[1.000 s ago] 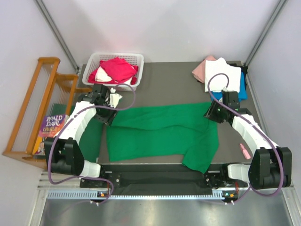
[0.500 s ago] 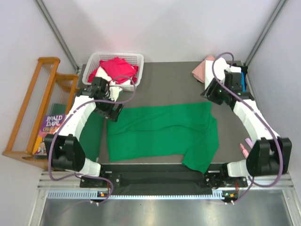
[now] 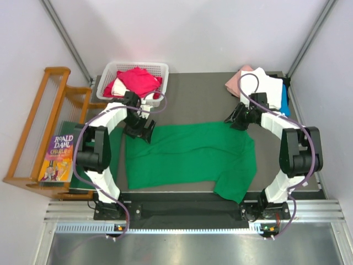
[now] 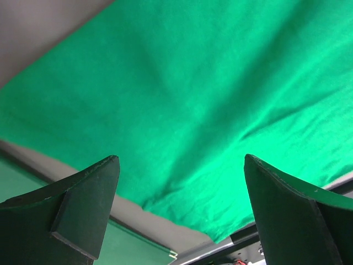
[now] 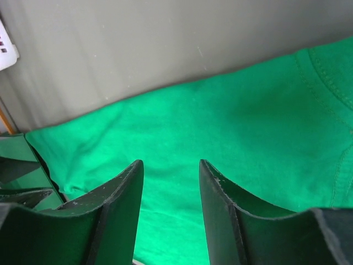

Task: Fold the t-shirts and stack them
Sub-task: Fold the tshirt

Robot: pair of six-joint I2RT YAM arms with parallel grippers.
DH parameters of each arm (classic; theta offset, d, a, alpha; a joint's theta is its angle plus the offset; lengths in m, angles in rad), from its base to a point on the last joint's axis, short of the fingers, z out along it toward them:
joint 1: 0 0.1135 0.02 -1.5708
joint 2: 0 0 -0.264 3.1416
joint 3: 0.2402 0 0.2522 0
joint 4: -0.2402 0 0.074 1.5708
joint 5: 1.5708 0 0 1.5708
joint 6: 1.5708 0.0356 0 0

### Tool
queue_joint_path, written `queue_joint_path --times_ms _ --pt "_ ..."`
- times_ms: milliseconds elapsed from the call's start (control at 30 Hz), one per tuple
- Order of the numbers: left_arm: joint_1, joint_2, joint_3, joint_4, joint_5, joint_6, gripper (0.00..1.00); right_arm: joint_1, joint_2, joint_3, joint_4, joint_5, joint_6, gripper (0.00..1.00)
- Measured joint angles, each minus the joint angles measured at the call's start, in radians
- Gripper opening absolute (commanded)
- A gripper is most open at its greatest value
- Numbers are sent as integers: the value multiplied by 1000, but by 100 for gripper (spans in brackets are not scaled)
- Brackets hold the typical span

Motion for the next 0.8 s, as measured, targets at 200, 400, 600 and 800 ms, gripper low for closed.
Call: queue_joint_path --times_ms 200,400,600,800 --pt "0 34 3 22 -8 0 98 0 41 -2 8 7 -5 44" --pt "0 35 3 44 -23 0 98 0 134 47 -32 50 -27 43" --pt "0 34 -21 60 -56 8 99 -7 217 166 -70 82 -48 43" --pt "0 34 -29 62 -83 23 98 -29 327 346 -147 106 -72 42"
